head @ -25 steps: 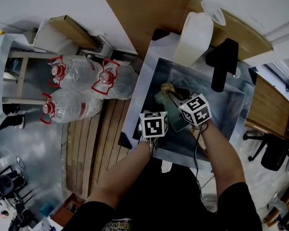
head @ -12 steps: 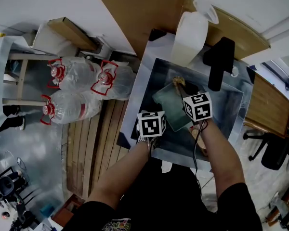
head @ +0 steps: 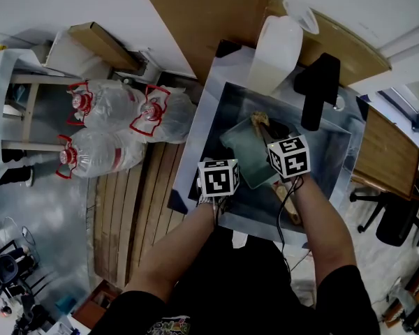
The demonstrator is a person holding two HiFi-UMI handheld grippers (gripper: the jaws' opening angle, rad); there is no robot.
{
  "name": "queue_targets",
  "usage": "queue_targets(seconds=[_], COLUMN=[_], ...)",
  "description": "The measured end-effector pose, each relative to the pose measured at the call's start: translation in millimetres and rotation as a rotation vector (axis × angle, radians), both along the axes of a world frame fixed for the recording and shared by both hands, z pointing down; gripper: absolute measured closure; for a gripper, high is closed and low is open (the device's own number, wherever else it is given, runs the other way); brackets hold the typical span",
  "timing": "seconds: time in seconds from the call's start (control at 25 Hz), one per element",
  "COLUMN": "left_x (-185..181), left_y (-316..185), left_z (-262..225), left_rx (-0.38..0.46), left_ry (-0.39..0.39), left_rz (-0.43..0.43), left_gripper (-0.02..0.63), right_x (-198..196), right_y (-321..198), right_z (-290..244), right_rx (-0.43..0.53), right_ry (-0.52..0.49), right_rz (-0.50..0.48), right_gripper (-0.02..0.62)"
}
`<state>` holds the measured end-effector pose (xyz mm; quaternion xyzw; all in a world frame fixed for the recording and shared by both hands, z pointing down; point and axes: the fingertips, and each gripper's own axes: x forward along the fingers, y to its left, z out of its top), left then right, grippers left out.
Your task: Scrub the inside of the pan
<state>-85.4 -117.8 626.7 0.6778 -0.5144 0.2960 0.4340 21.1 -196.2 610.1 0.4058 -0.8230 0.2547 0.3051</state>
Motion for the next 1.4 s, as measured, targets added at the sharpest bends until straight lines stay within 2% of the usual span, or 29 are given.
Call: queue_targets(seconds=[0.36,0.72,1.2,1.4], left_x=[0.5,0.1,0.4,-0.6], left_y=[-0.2,-1.1,-1.2,-1.1], left_z=[-1.0,-0.4,-0.6,-1.1], left_rx=[0.003,0.005,0.007,0.008], left_ry=[0.003,0.007,0.008,0.010], left_rz=[-0.003,-0.010,-0.013,-0.015], left_gripper=[0.558,0.560,0.561,0.561], right_x=[-7.4,4.6,25.9,36.3], right_y=[-0.3,14.6,46.4,70.1], right_z=[8.1,17.6,17.5,19.3], right_rx=[0.009,-0.102,-0.150,-0.175], right_ry=[0.151,0.166,0.185,0.215], right_rz=[-0.105,-0.131,-0.163,-0.225], right_gripper=[0.502,0.503,0.503,0.503])
